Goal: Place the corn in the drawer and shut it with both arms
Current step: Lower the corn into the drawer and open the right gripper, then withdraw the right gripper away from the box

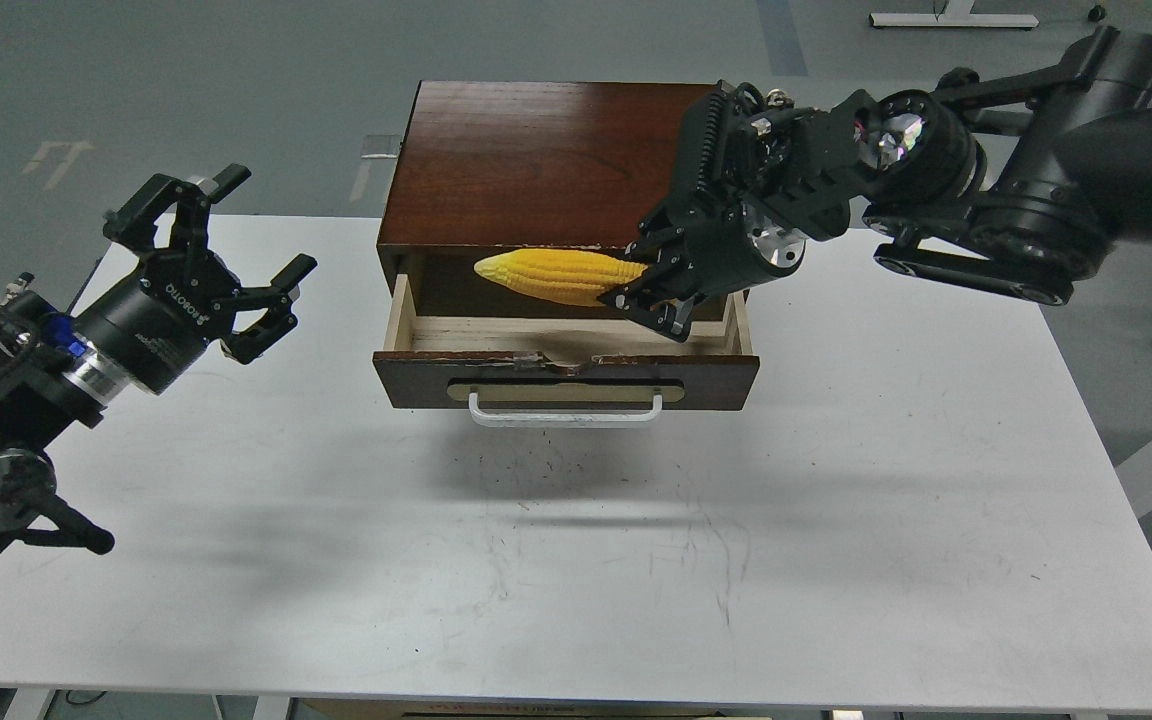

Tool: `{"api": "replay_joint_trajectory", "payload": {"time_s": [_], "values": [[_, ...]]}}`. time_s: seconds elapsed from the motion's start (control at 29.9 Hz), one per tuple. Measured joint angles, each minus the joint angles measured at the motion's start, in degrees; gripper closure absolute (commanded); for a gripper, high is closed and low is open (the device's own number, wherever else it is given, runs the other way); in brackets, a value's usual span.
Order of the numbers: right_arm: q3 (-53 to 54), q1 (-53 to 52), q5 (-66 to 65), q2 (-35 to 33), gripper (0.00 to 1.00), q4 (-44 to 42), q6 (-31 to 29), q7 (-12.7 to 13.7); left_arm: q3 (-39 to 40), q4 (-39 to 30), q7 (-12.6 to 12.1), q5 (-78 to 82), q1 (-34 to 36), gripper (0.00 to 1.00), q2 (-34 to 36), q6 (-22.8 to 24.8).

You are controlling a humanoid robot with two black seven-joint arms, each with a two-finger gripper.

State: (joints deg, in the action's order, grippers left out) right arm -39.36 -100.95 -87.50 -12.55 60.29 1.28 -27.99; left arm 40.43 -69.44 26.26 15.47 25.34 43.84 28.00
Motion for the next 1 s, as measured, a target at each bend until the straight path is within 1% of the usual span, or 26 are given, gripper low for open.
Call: {"api": "replay_joint_trajectory", "payload": {"time_s": [0.03,0.1,0.13,0.2,0.23,0.3,0.43,0.53,0.67,0.77,0.9,1.0], "values": [[0.01,0.21,0.07,0.06,0.25,0.00,0.19,0.00,0.00,0.00,0.00,0.00,0.00,0.00,0.01,0.00],[0.11,0.46,0.19,0.08,0.23,0.00,0.71,0.00,0.00,0.00,0.00,0.00,0.00,0.00,0.01,0.00],[0.13,0.55,0.25,0.05,0.17,0.02,0.98,0.00,0.00,0.00,0.00,0.00,0.00,0.00,0.01,0.00],[0.18,0.68,0.31,-0.20,0.12,0.18,1.31,0.00,0.00,0.00,0.00,0.00,-0.01,0.00,0.01,0.00],[0.23,0.71,0.35,-0.34,0.12,0.28,1.41,0.00,0.00,0.00,0.00,0.00,-0.01,0.00,-0.06,0.00],[0.42,0.73,0.44,-0.79,0.05,0.47,1.55,0.00,0.00,0.00,0.00,0.00,-0.02,0.00,-0.19,0.00],[1.10,0.17,2.15,-1.96,0.04,1.42,1.61,0.00,0.01,0.01,-0.02,0.03,-0.02,0.00,-0.24,0.00],[3.03,-1.04,6.32,-4.28,0.03,3.39,1.61,0.00,0.07,0.03,-0.06,0.05,0.00,0.00,-0.24,0.00],[6.42,-1.72,15.83,-8.92,0.03,4.77,1.37,-0.01,0.07,0.02,-0.06,0.05,0.03,0.00,-0.20,0.00],[8.56,-1.38,25.34,-13.79,0.02,5.09,1.23,-0.01,0.04,0.02,-0.05,0.05,0.02,0.00,-0.21,0.00],[12.07,2.27,37.15,-20.44,0.02,5.70,1.23,0.01,0.00,0.01,-0.01,0.06,0.02,0.00,-0.48,0.00],[20.15,10.40,47.12,-25.00,0.02,5.84,1.21,0.01,0.00,0.14,0.02,0.06,0.01,0.00,-0.87,0.00]]}}
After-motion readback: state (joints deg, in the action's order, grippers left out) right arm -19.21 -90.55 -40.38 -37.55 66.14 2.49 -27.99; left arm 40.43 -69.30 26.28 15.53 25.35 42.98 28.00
